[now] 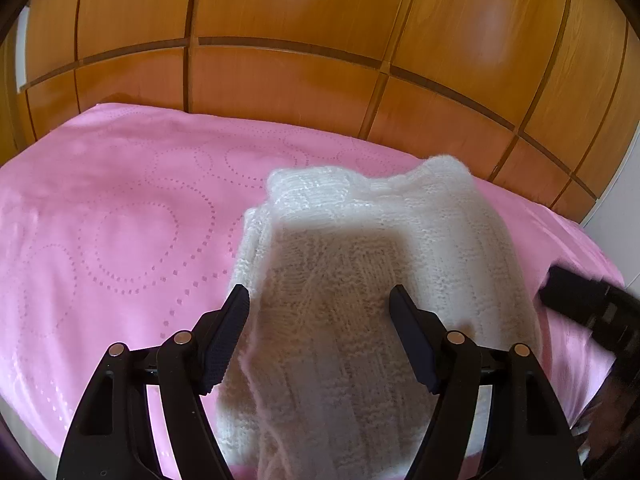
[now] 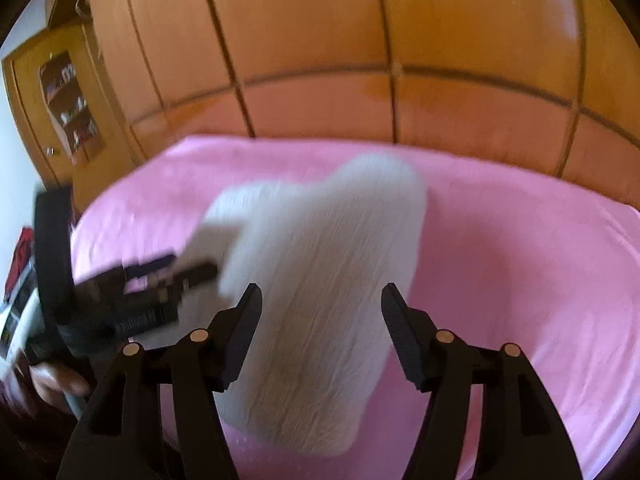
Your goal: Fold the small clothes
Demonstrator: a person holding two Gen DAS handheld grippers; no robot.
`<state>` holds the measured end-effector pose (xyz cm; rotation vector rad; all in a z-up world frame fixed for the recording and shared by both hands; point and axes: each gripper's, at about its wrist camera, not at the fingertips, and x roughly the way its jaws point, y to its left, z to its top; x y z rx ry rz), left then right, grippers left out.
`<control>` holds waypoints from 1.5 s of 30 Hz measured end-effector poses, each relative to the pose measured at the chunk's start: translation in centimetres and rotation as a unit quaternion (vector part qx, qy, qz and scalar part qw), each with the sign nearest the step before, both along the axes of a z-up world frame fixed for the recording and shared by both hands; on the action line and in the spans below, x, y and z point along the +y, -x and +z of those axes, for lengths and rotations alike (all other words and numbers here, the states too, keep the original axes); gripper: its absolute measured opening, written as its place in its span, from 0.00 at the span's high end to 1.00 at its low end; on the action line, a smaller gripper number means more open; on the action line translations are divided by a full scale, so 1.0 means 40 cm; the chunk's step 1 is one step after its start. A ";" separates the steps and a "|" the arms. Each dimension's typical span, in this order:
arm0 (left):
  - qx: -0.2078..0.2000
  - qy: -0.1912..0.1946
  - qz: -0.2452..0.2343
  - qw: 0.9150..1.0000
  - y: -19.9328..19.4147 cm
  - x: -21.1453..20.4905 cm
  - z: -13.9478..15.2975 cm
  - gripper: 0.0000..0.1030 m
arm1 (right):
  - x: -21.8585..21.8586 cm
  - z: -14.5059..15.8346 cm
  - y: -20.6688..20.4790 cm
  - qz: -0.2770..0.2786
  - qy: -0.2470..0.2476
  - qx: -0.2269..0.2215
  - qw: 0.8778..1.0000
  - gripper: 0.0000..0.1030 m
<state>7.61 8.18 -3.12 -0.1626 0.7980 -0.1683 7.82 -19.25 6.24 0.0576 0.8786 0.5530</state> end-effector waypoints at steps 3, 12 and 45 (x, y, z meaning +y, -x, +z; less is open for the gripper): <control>0.002 0.002 0.000 1.000 -0.002 0.003 -0.002 0.31 | -0.015 0.033 -0.038 -0.013 -0.008 -0.010 1.000 0.40; 0.012 0.010 -0.002 1.000 -0.018 0.017 -0.033 0.28 | 0.068 -0.008 -0.174 -0.016 0.000 0.034 0.999 0.44; 0.057 0.098 0.002 0.994 -0.049 0.160 -0.110 0.15 | -0.110 -0.212 -0.134 -0.041 -0.197 0.176 0.964 0.08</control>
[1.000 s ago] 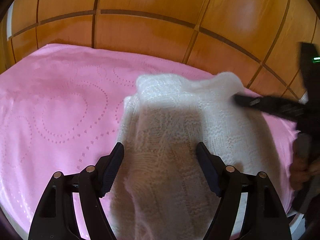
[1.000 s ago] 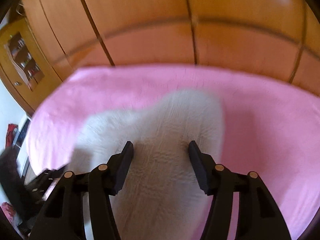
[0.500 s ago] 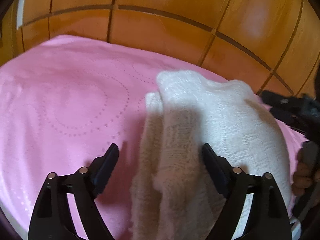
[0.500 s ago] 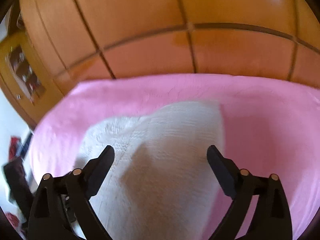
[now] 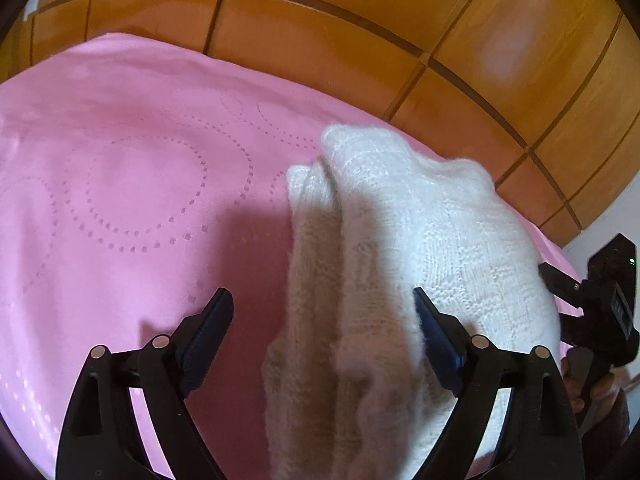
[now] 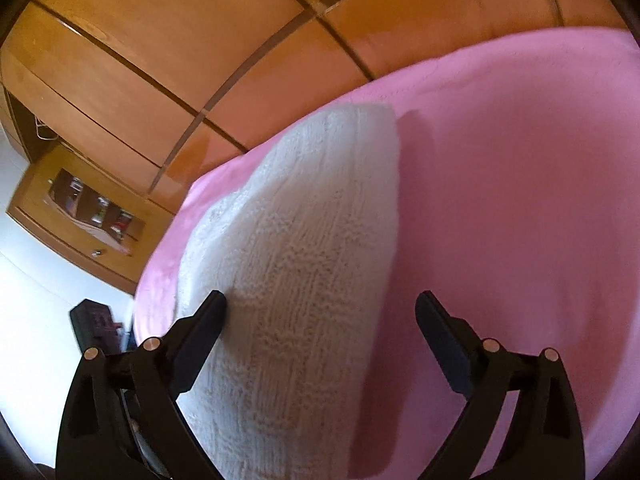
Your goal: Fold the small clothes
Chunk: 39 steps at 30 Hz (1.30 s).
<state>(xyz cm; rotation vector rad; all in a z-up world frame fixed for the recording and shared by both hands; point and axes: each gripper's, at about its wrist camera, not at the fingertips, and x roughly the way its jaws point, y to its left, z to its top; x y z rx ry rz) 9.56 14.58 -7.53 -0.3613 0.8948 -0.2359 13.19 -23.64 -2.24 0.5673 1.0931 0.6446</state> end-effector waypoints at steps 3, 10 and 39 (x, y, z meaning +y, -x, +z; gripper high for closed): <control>0.016 0.042 -0.009 0.999 -0.017 0.022 -0.017 0.14 | 0.022 -0.026 -0.005 0.018 -0.020 0.013 1.000 0.08; 0.048 0.147 -0.034 0.987 -0.044 0.063 -0.032 0.08 | 0.103 -0.039 -0.019 0.064 -0.015 0.012 0.998 0.07; 0.006 0.093 -0.297 0.950 -0.160 -0.701 0.100 0.57 | -0.443 0.152 0.095 -0.131 0.111 -0.094 0.981 0.42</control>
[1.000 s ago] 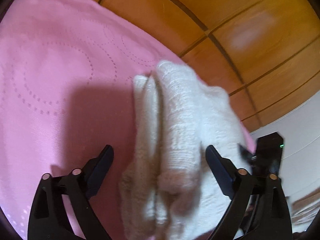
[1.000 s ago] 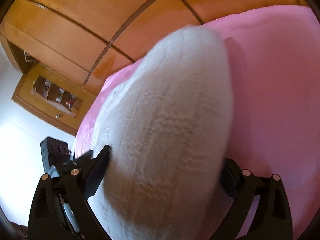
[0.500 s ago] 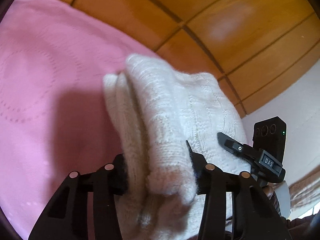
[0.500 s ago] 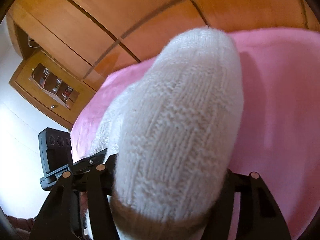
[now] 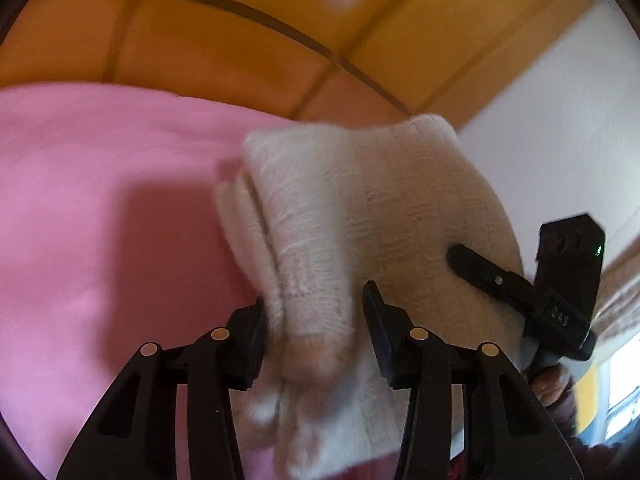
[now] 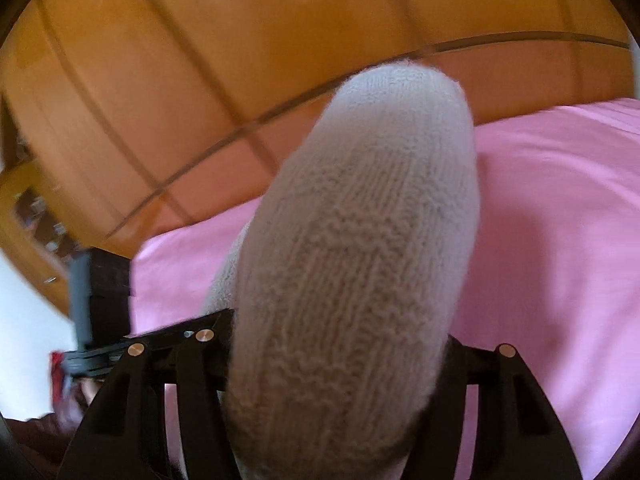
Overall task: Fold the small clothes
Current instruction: 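Lower the folded sweater onto the bed and open both tools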
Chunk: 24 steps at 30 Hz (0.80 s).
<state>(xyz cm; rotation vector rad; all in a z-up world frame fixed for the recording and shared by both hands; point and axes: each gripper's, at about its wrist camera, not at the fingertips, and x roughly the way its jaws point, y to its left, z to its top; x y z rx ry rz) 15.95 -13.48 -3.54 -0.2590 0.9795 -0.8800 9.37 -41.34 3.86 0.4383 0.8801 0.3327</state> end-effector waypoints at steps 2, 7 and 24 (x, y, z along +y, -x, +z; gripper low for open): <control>-0.016 -0.064 -0.008 0.998 -0.001 -0.095 -0.018 0.57 | -0.060 -0.046 0.000 -0.032 0.019 0.026 0.999 0.37; -0.084 -0.152 0.010 0.985 0.023 -0.195 -0.038 0.49 | -0.145 -0.146 0.029 -0.088 -0.018 0.072 0.993 0.14; -0.123 -0.205 0.091 0.967 0.067 -0.112 -0.038 0.44 | 0.061 -0.089 0.190 -0.092 0.259 -0.026 0.961 0.53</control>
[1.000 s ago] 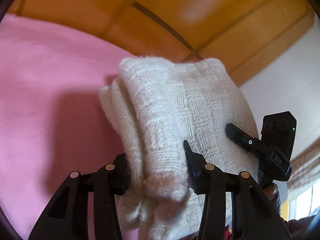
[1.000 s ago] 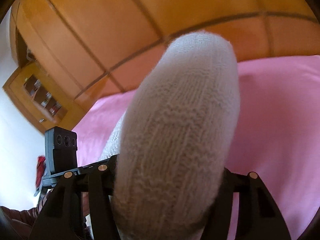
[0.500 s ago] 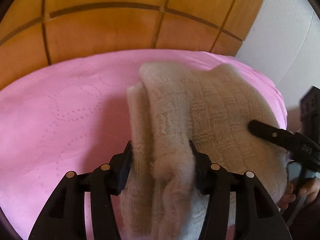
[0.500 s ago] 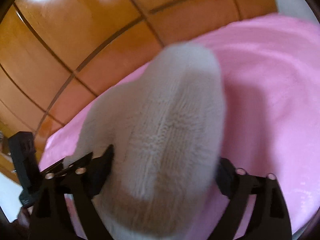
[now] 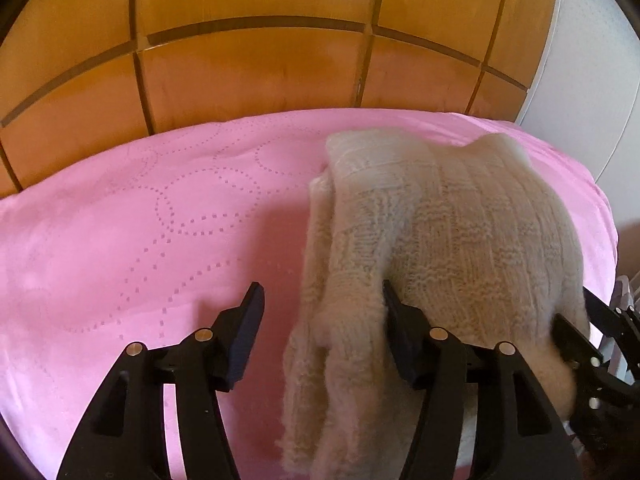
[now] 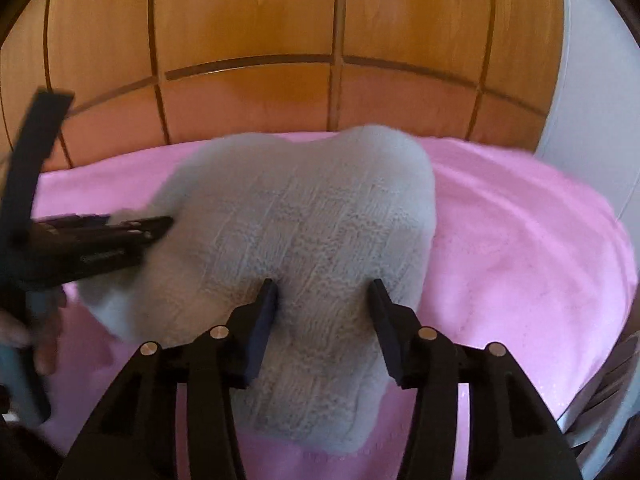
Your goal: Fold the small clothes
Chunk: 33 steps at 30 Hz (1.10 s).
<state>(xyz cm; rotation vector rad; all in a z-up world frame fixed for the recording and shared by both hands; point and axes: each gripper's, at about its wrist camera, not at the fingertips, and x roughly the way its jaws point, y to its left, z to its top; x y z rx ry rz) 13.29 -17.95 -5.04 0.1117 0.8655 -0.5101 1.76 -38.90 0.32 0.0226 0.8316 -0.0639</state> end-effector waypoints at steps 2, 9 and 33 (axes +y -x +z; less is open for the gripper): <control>0.004 0.005 0.002 1.000 0.009 0.013 0.007 0.40 | -0.007 0.011 0.004 -0.013 -0.014 0.001 1.000 0.50; -0.022 0.022 0.021 0.999 0.068 0.063 0.057 0.36 | -0.023 0.015 0.019 -0.048 -0.039 0.012 0.998 0.29; -0.101 0.021 0.088 0.991 0.221 0.170 0.121 0.16 | 0.029 0.124 0.126 -0.164 0.001 -0.034 0.986 0.02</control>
